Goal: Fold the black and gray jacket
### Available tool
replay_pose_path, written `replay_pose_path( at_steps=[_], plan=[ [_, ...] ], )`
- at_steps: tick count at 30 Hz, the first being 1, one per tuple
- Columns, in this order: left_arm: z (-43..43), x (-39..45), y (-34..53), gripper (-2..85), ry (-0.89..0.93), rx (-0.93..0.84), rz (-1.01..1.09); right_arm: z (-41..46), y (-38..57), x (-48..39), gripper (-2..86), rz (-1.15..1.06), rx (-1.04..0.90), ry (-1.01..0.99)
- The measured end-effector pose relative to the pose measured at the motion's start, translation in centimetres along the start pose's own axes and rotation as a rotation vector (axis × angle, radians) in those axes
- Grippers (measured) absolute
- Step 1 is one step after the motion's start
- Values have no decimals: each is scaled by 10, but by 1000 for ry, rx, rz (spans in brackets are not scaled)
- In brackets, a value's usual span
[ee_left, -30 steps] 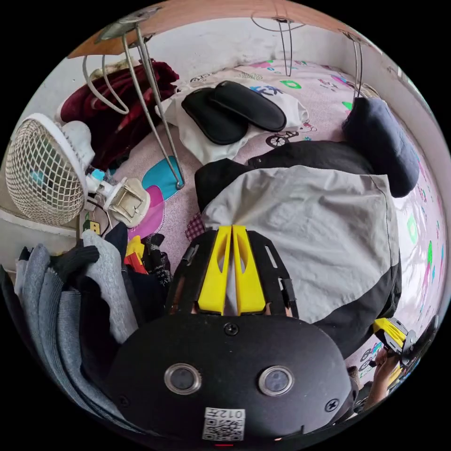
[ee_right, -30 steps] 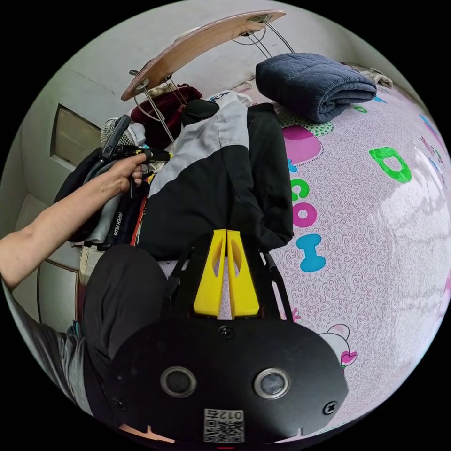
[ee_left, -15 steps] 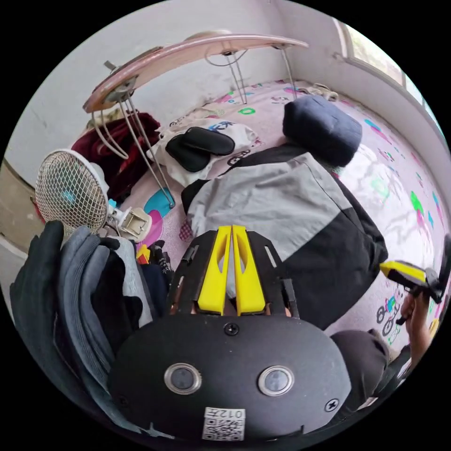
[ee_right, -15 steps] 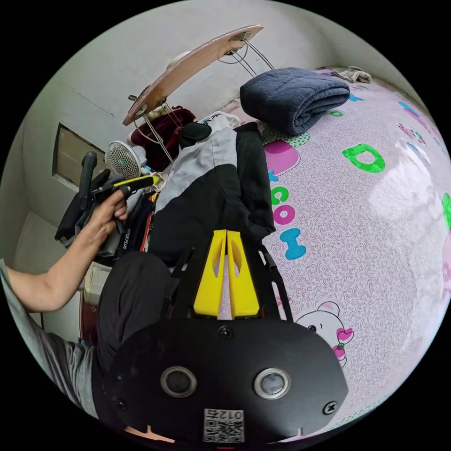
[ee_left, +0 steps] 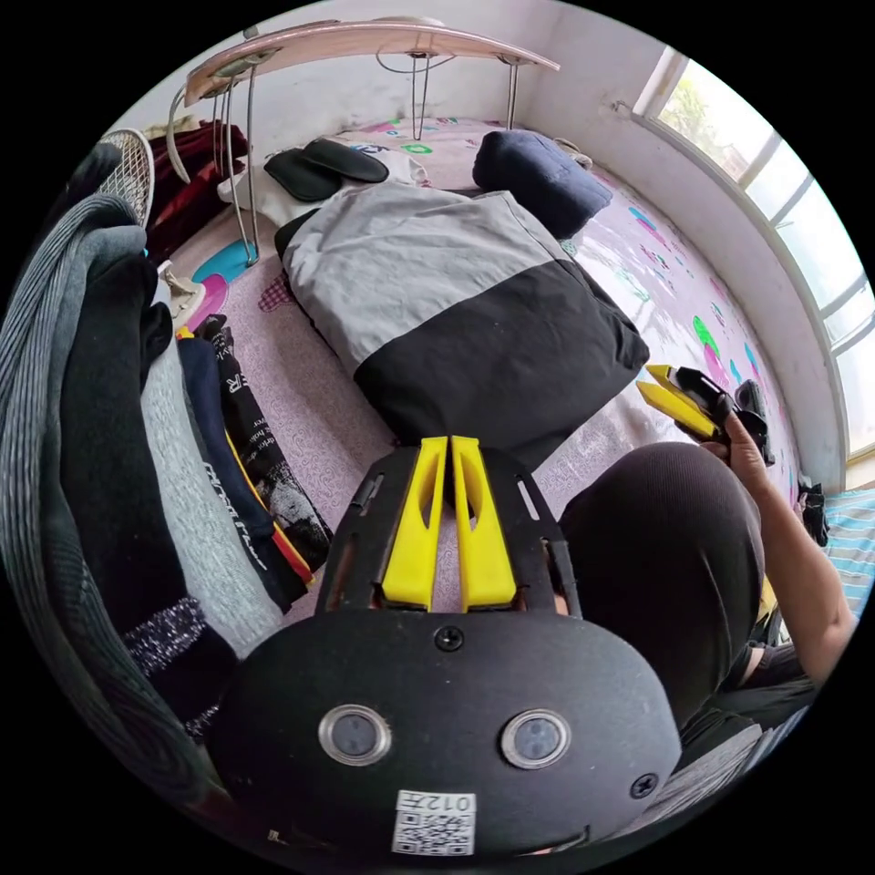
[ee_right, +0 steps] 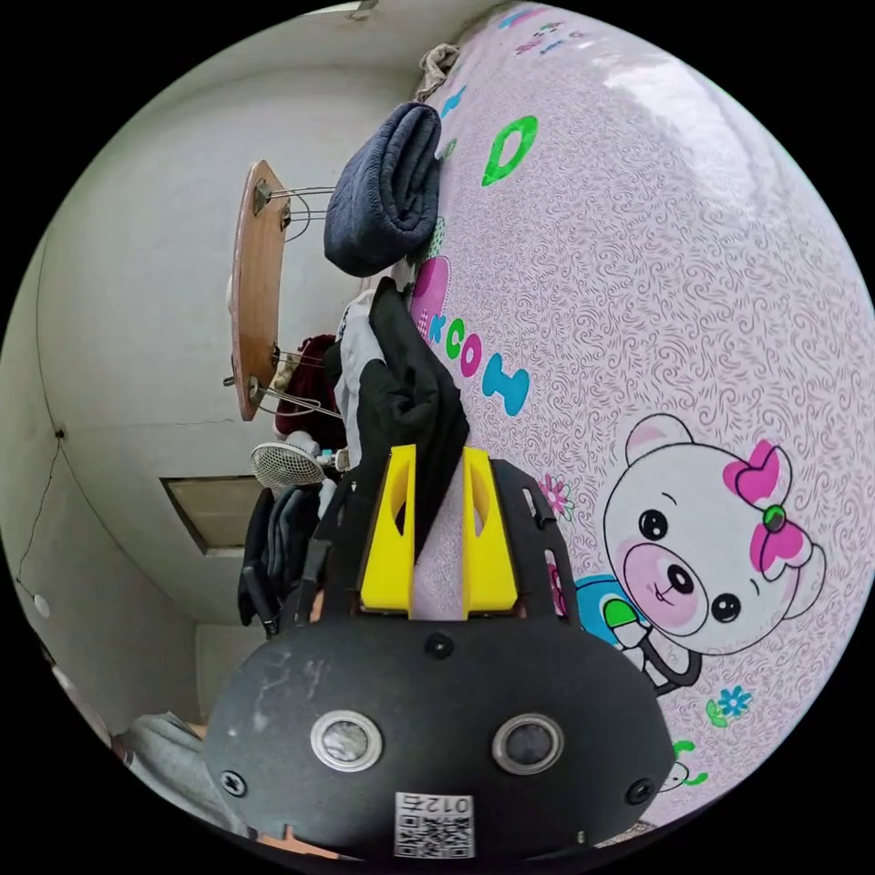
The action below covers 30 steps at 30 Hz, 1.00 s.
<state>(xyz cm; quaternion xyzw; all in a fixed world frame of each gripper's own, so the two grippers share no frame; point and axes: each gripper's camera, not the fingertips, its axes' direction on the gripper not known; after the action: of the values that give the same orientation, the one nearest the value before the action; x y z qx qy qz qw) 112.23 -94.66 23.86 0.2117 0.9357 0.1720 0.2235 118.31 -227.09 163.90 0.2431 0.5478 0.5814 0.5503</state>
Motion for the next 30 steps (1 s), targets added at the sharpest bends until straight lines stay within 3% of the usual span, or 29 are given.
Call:
replay_pose_path(
  at_steps=[4,8,11,19,24,26,30],
  plan=[
    [14,5,13,8,-40,16,16,79,-128,-81,16,-42,42,-22],
    [58,22,29,8,-161,-51,156,168,-264,-167,1,-60,2,96],
    [72,12,37,9,-104,-35,130,204,-348,-222,-2,-56,16,52],
    [20,68,65,8,-270,472,324,206,-502,-449,-8,-369,223,287],
    [5,147,68,7,23,786,541,202,-580,-621,-8,-602,402,471],
    [14,180,71,6,128,827,613,198,-600,-712,-8,-726,547,618],
    [54,265,88,7,330,820,776,181,-627,-811,-7,-766,800,793]
  ],
)
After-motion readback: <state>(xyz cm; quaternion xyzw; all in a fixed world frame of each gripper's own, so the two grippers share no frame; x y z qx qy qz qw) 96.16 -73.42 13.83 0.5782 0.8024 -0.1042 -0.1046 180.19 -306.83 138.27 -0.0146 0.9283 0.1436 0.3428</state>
